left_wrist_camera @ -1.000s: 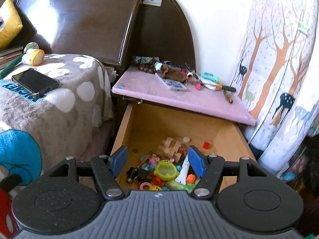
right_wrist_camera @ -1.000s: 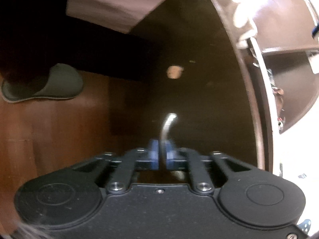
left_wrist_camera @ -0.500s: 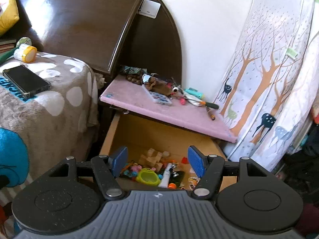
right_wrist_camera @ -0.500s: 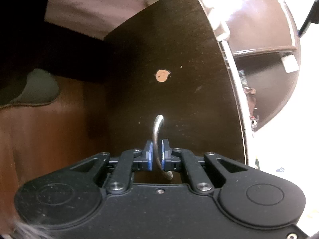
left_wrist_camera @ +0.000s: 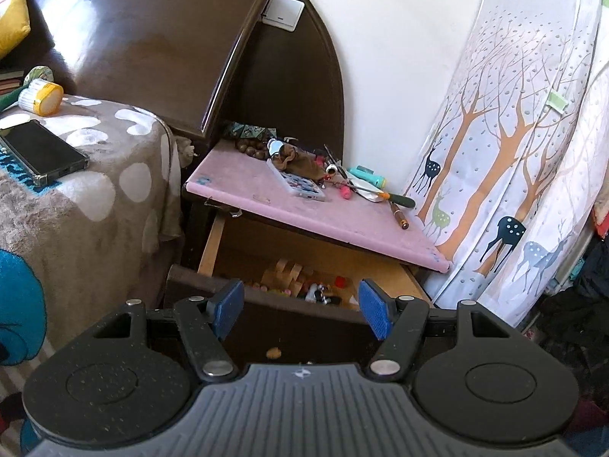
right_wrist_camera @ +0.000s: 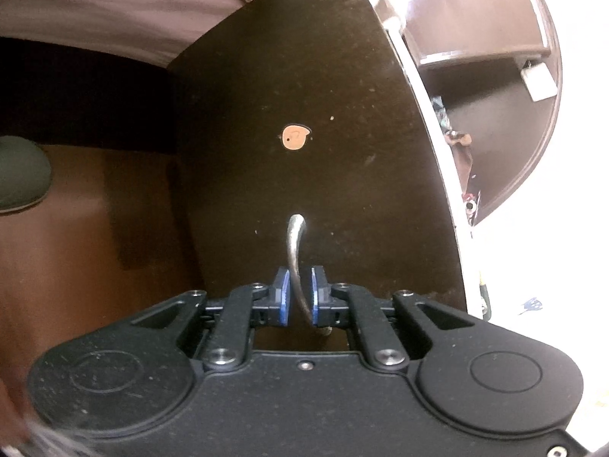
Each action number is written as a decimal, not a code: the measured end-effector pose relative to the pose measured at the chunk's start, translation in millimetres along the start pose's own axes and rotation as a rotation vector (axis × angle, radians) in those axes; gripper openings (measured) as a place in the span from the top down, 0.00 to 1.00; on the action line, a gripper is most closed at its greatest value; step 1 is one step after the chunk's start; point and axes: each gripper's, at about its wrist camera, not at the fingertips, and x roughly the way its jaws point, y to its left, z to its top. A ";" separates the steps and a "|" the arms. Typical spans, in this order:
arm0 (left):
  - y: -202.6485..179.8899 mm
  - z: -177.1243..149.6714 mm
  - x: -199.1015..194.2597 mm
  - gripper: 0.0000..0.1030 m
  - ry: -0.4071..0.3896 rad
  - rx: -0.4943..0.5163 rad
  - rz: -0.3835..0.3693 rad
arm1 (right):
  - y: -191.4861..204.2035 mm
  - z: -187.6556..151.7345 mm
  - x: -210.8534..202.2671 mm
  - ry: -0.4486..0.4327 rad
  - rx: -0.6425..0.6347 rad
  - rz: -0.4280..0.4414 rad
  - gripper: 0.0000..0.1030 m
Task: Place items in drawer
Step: 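Push the drawer closed by its metal handle with the right gripper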
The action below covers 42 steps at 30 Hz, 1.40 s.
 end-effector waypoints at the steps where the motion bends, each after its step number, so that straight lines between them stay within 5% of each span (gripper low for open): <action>1: 0.9 0.0 0.9 0.36 0.003 -0.001 0.002 | -2.2 0.0 3.9 0.003 -0.004 -0.001 0.97; 42: 23.4 1.4 20.8 0.36 0.057 -0.068 0.025 | -40.4 8.5 93.1 0.022 0.030 -0.089 0.99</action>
